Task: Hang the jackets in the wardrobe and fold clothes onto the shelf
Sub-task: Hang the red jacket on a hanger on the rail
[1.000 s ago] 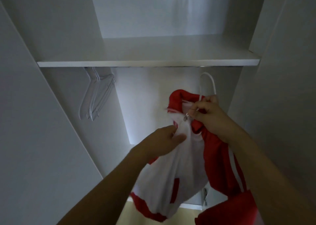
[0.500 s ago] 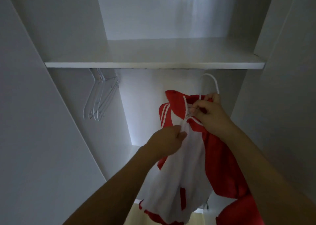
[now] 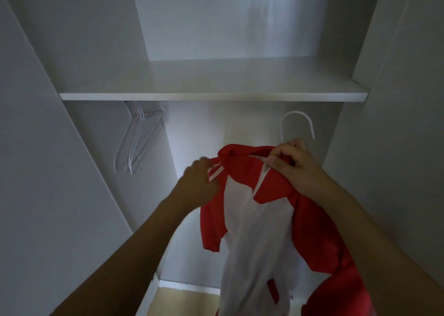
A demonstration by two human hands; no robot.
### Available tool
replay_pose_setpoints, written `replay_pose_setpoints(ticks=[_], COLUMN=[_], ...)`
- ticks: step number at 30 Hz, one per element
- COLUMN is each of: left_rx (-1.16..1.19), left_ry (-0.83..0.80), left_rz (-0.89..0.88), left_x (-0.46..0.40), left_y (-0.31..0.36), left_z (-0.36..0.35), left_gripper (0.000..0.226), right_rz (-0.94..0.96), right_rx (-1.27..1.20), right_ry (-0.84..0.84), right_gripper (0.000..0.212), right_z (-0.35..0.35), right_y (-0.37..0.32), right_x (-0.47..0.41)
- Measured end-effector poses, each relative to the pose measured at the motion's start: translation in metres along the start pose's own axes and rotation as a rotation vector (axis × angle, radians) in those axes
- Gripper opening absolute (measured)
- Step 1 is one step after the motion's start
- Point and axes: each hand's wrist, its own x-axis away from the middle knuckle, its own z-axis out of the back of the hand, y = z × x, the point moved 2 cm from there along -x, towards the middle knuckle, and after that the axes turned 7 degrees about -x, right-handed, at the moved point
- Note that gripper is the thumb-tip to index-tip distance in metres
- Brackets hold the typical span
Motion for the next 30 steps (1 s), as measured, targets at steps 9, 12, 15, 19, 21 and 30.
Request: replay_pose_setpoints(ticks=[9, 12, 15, 19, 21, 30], left_rx=[0.009, 0.051, -0.018, -0.065, -0.109, -0.142], left_ry=[0.002, 0.020, 0.046, -0.131, -0.146, -0.106], left_rz=[-0.170, -0.099, -0.067, -0.058, -0.055, 0.044], left_x=[-0.014, -0.013, -0.012, -0.005, -0.001, -0.005], left_y=[0.002, -0.006, -0.020, -0.032, -0.039, -0.078], left_z=[0.009, 0.024, 0.039, 0.039, 0.034, 0.028], left_gripper=[0.022, 0.031, 0.030, 0.029, 0.032, 0.037], right_rz=[0.024, -0.119, -0.179, -0.207, -0.172, -0.117], right_rx=[-0.331, -0.222, 0.069, 0.288, 0.235, 0.076], right_ry=[-0.108, -0.123, -0.201, -0.427, -0.482, -0.428], right_gripper=[0.031, 0.050, 0.041, 0.022, 0.027, 0.024], right_z=[0.008, 0.016, 0.019, -0.001, -0.017, -0.081], right_y=[-0.001, 0.023, 0.049, 0.061, 0.057, 0.066], right_x=[-0.002, -0.011, -0.017, -0.027, -0.030, -0.072])
